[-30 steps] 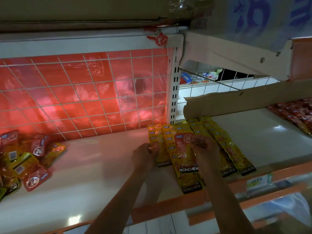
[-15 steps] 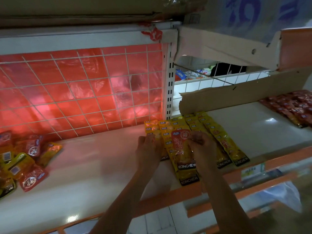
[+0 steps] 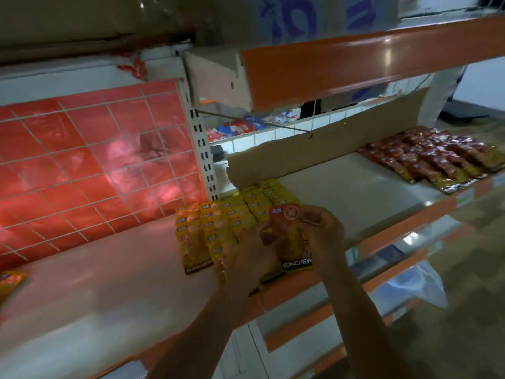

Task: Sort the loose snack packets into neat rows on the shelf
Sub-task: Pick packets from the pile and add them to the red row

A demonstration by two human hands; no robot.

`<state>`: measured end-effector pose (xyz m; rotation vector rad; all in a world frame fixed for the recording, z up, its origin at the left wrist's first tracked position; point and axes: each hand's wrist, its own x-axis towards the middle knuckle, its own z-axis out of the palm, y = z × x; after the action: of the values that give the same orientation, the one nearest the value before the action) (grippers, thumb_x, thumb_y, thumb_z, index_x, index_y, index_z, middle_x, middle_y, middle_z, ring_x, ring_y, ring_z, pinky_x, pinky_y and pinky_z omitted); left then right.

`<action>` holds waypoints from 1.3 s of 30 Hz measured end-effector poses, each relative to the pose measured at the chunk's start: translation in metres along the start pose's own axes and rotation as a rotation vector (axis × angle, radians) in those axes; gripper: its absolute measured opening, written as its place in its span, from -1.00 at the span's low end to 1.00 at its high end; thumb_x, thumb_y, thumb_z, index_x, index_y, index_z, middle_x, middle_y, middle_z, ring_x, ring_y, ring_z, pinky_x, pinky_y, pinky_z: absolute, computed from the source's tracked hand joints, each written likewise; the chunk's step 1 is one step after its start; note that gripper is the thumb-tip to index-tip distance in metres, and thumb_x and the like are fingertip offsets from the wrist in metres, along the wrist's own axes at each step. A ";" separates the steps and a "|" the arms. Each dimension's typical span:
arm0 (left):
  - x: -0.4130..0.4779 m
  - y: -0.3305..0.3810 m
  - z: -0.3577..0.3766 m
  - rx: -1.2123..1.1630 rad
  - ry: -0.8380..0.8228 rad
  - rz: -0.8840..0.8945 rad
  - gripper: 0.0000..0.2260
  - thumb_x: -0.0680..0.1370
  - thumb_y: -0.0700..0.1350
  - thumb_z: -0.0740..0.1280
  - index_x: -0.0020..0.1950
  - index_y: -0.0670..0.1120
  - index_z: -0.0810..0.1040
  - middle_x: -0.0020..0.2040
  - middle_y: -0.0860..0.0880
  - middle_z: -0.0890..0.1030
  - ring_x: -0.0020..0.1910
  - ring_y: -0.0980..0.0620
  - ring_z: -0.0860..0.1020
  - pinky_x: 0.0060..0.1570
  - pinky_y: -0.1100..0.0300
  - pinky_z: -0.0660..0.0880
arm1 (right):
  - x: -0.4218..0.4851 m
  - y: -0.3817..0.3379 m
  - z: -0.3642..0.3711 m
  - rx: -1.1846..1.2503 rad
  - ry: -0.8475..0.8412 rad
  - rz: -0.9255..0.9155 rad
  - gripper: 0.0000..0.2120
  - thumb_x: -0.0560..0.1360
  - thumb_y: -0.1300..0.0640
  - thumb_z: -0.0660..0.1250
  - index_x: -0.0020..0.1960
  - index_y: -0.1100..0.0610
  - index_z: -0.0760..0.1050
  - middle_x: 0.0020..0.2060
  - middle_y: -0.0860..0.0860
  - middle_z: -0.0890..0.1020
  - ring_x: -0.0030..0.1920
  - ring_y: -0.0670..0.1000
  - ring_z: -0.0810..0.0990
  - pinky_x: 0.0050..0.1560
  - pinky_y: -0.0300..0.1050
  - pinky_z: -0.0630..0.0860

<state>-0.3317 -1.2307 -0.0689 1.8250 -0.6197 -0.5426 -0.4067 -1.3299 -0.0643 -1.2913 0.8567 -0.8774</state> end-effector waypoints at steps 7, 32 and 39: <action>0.025 0.038 0.115 -0.137 0.014 -0.028 -0.74 0.47 -0.37 0.37 -0.29 -0.03 0.61 -0.29 -0.03 0.63 -0.21 -0.06 0.58 -0.16 0.05 0.51 | 0.062 -0.017 -0.103 -0.043 -0.032 -0.037 -0.62 0.39 0.49 0.23 -0.09 0.03 0.56 -0.14 0.07 0.66 -0.15 0.10 0.65 -0.20 0.02 0.61; 0.183 0.088 0.354 0.099 0.036 -0.114 -0.84 0.45 -0.01 0.45 -0.04 -0.04 0.66 -0.12 0.02 0.68 -0.12 0.03 0.63 -0.13 0.18 0.54 | 0.276 -0.012 -0.292 -0.437 0.098 -0.183 -0.72 0.56 0.25 0.22 -0.30 0.05 0.47 -0.41 -0.06 0.48 -0.36 -0.05 0.43 -0.30 -0.12 0.32; 0.207 0.095 0.385 0.174 0.115 -0.138 -0.87 0.45 -0.04 0.44 -0.05 -0.04 0.66 -0.09 0.01 0.69 -0.10 0.04 0.63 -0.09 0.18 0.53 | 0.327 -0.011 -0.310 -0.476 0.020 -0.152 -0.83 0.50 0.26 0.26 0.03 0.16 0.59 -0.14 -0.03 0.61 -0.08 0.00 0.59 -0.17 -0.21 0.42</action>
<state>-0.4320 -1.6641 -0.1136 2.0594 -0.4775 -0.4830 -0.5477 -1.7574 -0.0925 -1.7819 1.0320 -0.8328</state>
